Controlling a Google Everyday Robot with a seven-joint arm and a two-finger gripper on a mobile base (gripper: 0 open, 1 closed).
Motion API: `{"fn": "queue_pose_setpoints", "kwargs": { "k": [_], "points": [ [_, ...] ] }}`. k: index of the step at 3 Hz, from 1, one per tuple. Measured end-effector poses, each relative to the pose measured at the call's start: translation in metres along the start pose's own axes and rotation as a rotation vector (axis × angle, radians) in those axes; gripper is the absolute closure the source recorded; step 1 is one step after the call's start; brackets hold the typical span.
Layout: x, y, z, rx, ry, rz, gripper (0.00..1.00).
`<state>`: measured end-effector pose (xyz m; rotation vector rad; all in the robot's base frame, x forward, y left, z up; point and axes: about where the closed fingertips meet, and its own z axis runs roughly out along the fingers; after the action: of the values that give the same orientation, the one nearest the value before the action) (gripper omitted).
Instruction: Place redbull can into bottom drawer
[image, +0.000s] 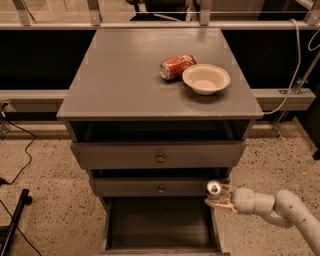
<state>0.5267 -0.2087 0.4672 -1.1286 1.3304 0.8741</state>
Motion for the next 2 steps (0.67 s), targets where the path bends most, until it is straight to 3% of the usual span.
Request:
{"fn": "queue_pose_setpoints", "kwargs": {
  "k": [1,2],
  "points": [
    [0.045,0.007,0.031,-0.031,-0.113,0.010,1.00],
    [0.091,0.023,0.048,-0.080,-0.108,0.050,1.00]
  ]
}}
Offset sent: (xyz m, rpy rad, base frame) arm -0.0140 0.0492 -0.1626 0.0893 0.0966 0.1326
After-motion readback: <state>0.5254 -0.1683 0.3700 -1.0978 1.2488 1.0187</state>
